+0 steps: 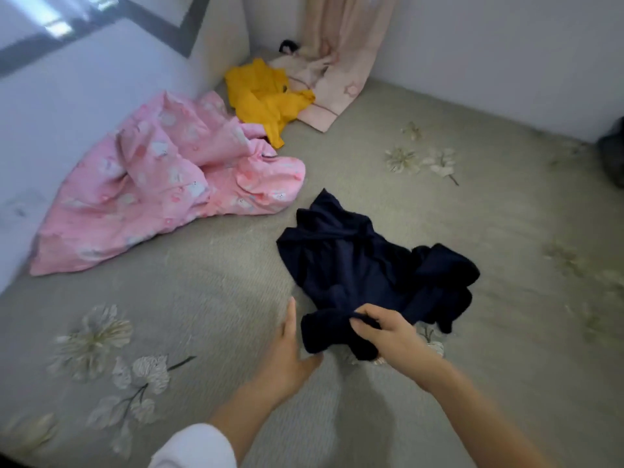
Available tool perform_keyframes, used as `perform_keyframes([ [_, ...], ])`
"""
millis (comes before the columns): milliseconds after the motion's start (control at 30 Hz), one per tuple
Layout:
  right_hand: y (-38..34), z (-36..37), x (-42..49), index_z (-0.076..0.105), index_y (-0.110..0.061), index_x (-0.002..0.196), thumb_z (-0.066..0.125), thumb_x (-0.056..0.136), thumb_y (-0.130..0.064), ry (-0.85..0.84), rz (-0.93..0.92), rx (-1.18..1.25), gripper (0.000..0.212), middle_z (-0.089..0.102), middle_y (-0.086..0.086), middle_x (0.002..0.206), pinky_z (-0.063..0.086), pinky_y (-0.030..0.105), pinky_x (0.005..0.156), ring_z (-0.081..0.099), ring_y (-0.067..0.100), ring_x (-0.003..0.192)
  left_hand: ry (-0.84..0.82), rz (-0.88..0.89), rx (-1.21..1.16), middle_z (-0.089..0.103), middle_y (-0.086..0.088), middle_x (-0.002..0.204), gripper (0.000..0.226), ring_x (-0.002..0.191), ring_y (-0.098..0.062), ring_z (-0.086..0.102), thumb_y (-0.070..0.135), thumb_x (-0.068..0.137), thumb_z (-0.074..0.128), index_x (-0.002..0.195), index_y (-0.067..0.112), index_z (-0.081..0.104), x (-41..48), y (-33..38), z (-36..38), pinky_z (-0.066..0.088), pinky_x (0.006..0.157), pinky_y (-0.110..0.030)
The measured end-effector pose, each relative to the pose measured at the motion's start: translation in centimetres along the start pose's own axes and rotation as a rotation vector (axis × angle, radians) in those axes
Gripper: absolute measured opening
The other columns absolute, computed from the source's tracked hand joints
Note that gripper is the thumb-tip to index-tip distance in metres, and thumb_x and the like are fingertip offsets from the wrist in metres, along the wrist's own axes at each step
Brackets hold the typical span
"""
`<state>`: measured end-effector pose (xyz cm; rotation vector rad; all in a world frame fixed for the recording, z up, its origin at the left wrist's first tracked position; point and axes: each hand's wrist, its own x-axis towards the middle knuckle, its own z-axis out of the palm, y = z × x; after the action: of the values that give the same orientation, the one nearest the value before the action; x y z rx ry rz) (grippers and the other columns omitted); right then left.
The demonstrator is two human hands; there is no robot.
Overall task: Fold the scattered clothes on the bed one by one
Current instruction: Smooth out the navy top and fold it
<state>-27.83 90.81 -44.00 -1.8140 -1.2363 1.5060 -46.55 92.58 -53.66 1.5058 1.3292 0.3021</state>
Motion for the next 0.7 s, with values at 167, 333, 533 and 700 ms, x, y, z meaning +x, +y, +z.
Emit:
perform_keyframes([
  [167, -8.1, -1.2, -8.5, 0.069, -0.015, 0.098, 0.055, 0.096, -0.016, -0.056, -0.089, 0.074, 0.015, 0.072, 0.001, 0.096, 0.049, 0.018, 0.072, 0.068, 0.012, 0.088, 0.048, 0.14, 0.325, 0.009, -0.008, 0.159, 0.082, 0.145, -0.03, 0.014, 0.037, 0.083, 0.068, 0.15, 0.033, 0.019, -3.2, 5.3, -2.8, 0.021, 0.115, -0.04],
  [333, -13.8, -4.0, -15.3, 0.068, -0.011, 0.099, 0.053, 0.097, -0.015, 0.144, -0.17, 0.158, 0.015, 0.071, -0.002, 0.085, 0.05, 0.018, 0.063, 0.068, 0.009, 0.076, -0.064, 0.256, 0.19, 0.064, -0.008, 0.114, 0.024, 0.108, -0.023, 0.058, 0.014, 0.096, 0.047, 0.114, 0.012, 0.062, -7.2, 9.7, -6.2, 0.046, 0.097, -0.042],
  [533, -17.0, -9.0, -19.5, 0.066, -0.021, 0.099, 0.053, 0.097, -0.026, 0.575, -0.239, 0.373, 0.014, 0.068, -0.006, 0.088, 0.049, 0.024, 0.062, 0.064, 0.007, 0.074, -0.089, 0.359, 0.014, 0.056, 0.007, 0.071, 0.023, 0.06, -0.001, 0.049, 0.027, 0.1, 0.046, 0.09, 0.012, 0.059, -10.5, 19.0, -12.6, 0.037, 0.058, -0.023],
  [700, -18.5, -12.7, -21.0, 0.058, -0.016, 0.101, 0.046, 0.1, -0.025, 0.948, -0.295, 0.549, 0.015, 0.06, -0.002, 0.084, 0.048, 0.027, 0.061, 0.057, 0.012, 0.071, -0.227, 0.452, -0.101, 0.07, 0.019, 0.078, 0.013, 0.072, 0.005, 0.064, 0.022, 0.097, 0.053, 0.094, 0.025, 0.066, -14.2, 26.5, -16.3, 0.05, 0.065, -0.012],
])
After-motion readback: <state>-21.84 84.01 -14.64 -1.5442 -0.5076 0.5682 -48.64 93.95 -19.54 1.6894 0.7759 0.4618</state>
